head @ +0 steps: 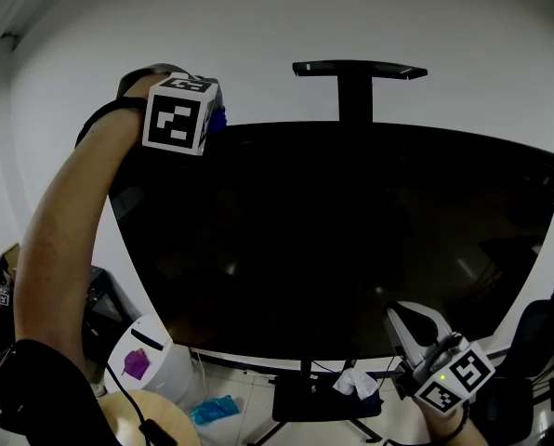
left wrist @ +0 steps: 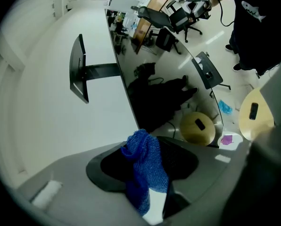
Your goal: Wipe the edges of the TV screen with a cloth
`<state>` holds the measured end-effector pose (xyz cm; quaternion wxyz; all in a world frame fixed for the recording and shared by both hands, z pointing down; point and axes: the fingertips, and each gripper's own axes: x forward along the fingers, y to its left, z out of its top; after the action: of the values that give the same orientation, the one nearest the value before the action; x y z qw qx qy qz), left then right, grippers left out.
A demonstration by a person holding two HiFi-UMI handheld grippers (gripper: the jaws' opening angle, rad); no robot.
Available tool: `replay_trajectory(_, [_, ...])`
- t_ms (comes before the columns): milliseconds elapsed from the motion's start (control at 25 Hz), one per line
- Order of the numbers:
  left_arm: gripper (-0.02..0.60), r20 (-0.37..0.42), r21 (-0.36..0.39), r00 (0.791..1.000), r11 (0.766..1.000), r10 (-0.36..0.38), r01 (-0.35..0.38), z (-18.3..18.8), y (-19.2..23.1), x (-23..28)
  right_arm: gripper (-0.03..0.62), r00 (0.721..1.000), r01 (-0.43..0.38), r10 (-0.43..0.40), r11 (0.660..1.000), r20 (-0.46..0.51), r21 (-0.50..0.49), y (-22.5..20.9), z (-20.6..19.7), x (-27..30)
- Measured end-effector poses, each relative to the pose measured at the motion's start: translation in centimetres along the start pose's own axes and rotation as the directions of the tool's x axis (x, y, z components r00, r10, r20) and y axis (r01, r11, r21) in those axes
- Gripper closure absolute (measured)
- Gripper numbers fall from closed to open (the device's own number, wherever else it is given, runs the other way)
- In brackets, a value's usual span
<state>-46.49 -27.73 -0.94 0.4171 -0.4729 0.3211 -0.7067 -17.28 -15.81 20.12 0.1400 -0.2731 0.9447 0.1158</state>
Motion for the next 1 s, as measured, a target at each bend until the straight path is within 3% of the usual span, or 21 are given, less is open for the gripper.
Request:
replay_trajectory(360, [0.405, 0.030, 0.035, 1.000, 0.999, 0.002, -0.003, 8.7, 3.7, -0.3, 0.582, 1.000, -0.004, 0.004, 1.000, -0.027, 0.022, -4.9, -0.1, -5.2])
replay_trajectory(600, [0.411, 0.050, 0.001, 0.999, 1.000, 0.011, -0.011, 15.6, 6.9, -0.6, 0.582, 0.999, 0.002, -0.001, 0.999, -0.039, 0.035, -10.0, 0.9, -11.9])
replay_trajectory(840, [0.413, 0.058, -0.065, 0.997, 0.997, 0.044, -0.040, 19.7, 9.0, -0.6, 0.582, 0.998, -0.001, 0.003, 0.999, -0.063, 0.041, -13.9, 1.3, -17.5])
replay_trajectory(1000, [0.413, 0.071, -0.058, 0.996, 0.997, 0.059, -0.055, 22.7, 10.1, -1.0, 0.582, 0.997, 0.006, -0.002, 0.999, -0.077, 0.048, -15.4, 1.1, -19.7])
